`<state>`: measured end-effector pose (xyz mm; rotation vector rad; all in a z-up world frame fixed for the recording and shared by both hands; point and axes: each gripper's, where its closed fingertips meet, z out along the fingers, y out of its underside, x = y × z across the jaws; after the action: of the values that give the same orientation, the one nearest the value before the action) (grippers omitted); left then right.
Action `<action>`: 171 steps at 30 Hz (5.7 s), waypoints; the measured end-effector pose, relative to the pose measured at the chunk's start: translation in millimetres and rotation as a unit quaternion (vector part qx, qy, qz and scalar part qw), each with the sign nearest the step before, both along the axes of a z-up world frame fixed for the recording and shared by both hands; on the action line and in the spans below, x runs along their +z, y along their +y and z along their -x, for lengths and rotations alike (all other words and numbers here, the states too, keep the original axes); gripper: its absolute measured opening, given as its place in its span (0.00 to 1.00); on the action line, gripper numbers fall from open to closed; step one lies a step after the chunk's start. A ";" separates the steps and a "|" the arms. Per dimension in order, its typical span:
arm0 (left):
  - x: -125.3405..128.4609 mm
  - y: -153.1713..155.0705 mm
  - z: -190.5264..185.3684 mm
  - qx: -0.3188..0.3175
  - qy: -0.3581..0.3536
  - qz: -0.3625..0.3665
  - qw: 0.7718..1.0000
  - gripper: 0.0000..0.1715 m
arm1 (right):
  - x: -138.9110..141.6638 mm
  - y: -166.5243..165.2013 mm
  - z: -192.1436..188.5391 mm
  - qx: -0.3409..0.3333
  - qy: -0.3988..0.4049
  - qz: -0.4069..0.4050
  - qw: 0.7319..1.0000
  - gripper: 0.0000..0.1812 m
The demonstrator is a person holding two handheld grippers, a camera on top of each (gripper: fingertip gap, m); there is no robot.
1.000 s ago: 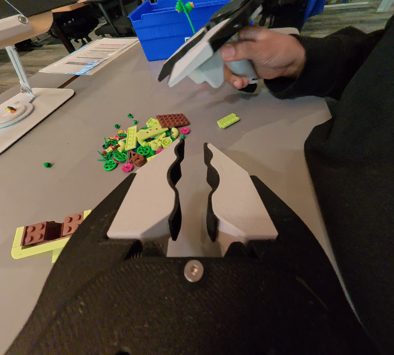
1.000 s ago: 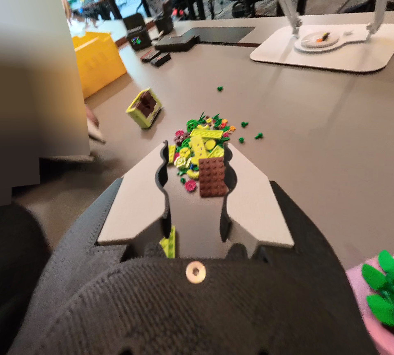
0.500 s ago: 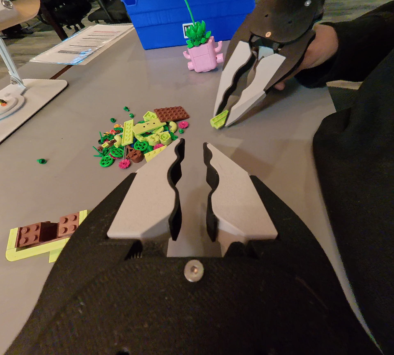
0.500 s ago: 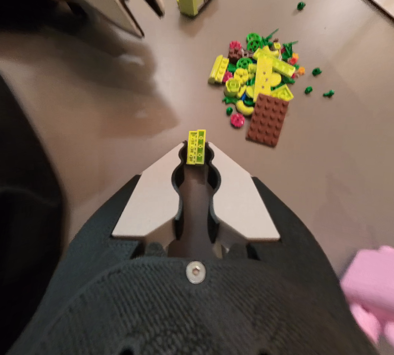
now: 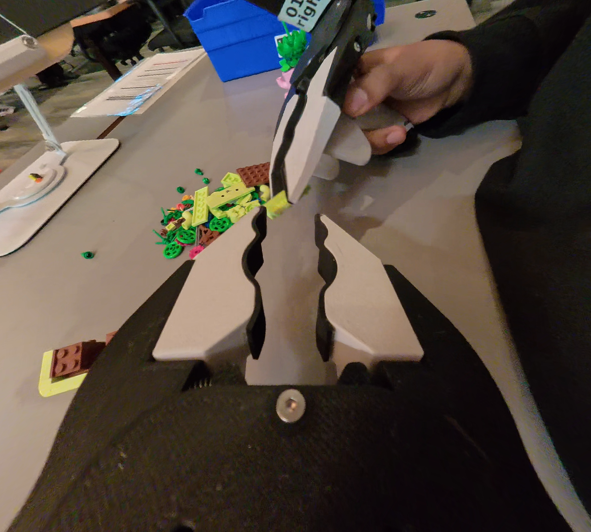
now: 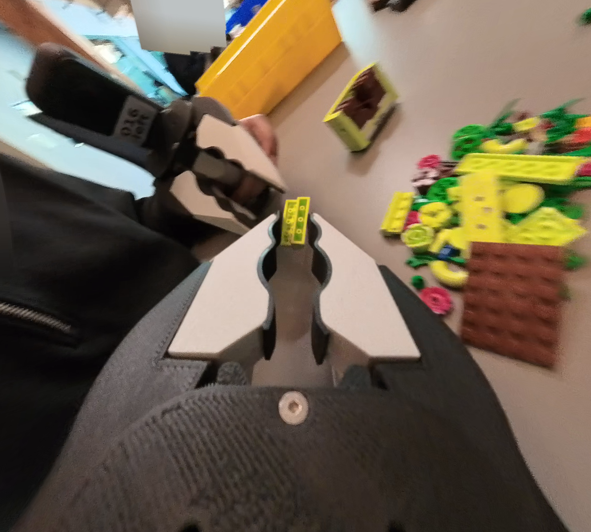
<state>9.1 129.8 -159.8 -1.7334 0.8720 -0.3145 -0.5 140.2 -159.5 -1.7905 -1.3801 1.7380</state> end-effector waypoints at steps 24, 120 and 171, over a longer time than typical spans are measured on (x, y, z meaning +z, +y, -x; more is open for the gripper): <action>-29.4 51.3 136.2 0.230 -0.026 0.136 0.963 0.58 | -1.6 48.2 -1.4 -0.101 -0.061 -0.365 0.924 0.17; -33.3 42.5 153.8 0.250 0.025 0.115 0.961 0.41 | -59.3 173.1 142.0 -0.087 -0.267 -0.327 0.903 0.03; -37.5 16.2 74.6 0.067 0.102 0.073 0.990 0.43 | -14.3 -5.5 57.2 0.064 -0.032 -0.286 0.955 0.13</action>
<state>-65.5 146.0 -197.3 -1.9756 0.8909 -0.1141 -57.7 134.6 -173.8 -1.4644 -1.8266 1.1596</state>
